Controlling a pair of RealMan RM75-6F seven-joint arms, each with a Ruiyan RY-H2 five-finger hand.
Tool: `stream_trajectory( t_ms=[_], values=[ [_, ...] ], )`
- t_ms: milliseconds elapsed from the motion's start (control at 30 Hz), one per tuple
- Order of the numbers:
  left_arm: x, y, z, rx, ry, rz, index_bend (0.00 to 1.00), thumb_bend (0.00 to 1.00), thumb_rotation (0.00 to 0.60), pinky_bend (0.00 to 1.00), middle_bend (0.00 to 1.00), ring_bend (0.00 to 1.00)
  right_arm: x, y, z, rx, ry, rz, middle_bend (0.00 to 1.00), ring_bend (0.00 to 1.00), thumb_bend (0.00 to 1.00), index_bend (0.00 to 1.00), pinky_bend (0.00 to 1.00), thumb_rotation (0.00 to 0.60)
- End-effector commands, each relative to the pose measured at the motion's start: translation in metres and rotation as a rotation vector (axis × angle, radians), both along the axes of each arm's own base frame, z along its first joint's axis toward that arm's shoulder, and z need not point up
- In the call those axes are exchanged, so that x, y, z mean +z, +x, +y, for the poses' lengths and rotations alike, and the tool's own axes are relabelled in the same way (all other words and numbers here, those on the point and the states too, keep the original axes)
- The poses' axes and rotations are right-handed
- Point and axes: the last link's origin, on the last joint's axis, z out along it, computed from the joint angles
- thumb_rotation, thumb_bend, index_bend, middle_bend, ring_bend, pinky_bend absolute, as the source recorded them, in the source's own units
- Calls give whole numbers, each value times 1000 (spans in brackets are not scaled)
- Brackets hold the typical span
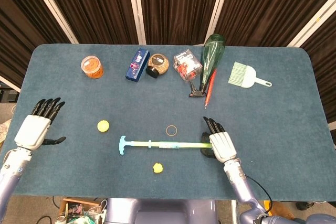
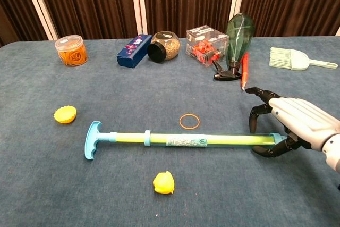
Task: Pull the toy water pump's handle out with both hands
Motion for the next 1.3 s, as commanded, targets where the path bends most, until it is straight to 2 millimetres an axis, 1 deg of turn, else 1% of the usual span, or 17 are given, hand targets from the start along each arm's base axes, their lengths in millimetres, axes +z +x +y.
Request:
stream_trajectory(
  t_ms=[33,133,233,333,433,567,700,800,867,900,1000,1067,1133,1233,1300],
  values=[
    [0,-1,0,4,2,-2,0,0,600,39,0,0,0,0,0,1,0,-1,0,0,345,524,148,600],
    [0,-2,1,8,3,-3,0,0,600,39,0,0,0,1,0,4,2,1,0,0,359,538,148,600],
    [1,-3,1,9,3,-3,0,0,600,39,0,0,-2,1,0,2,8,2,0,0,392,551,148,600],
    [1,-4,1,13,5,-1,0,0,600,39,0,0,-4,-1,1,-8,28,3,0,0,458,579,148,600],
    [2,-6,0,17,8,-1,0,0,600,39,0,0,-5,-1,2,-15,41,-2,0,0,559,665,148,600],
    [2,-7,0,20,8,-1,0,0,600,39,0,0,-4,1,2,-19,37,-18,0,0,661,846,149,600],
    [3,-8,0,23,11,-3,0,0,600,39,0,0,-2,0,2,-35,38,-31,0,0,732,945,148,600],
    [4,-8,-1,23,19,-6,2,0,600,39,0,0,1,1,2,-38,29,-36,14,0,758,988,149,600],
    [5,-8,-2,21,23,-10,27,0,600,39,0,0,6,3,2,-31,14,-37,26,0,769,1000,149,600],
    [5,-8,-2,20,24,-10,54,4,600,39,0,0,8,4,2,-26,7,-38,30,0,771,1000,149,600],
    [2,-8,-3,18,20,-18,170,37,600,39,0,0,16,8,4,-13,-11,-41,36,0,771,1000,149,600],
    [-5,-7,-1,20,9,-34,207,46,600,39,0,0,22,10,5,-10,-23,-47,38,0,770,1000,149,600],
    [-18,-5,3,24,-26,-70,229,65,600,39,0,0,30,12,6,-8,-37,-51,38,0,770,1000,149,600],
    [-41,2,10,24,-93,-149,307,120,600,39,0,0,37,14,8,-3,-49,-50,39,0,767,1000,148,600],
    [-61,11,14,27,-144,-229,332,133,600,39,0,0,40,15,10,-3,-53,-49,39,0,766,1000,149,600]
  ],
)
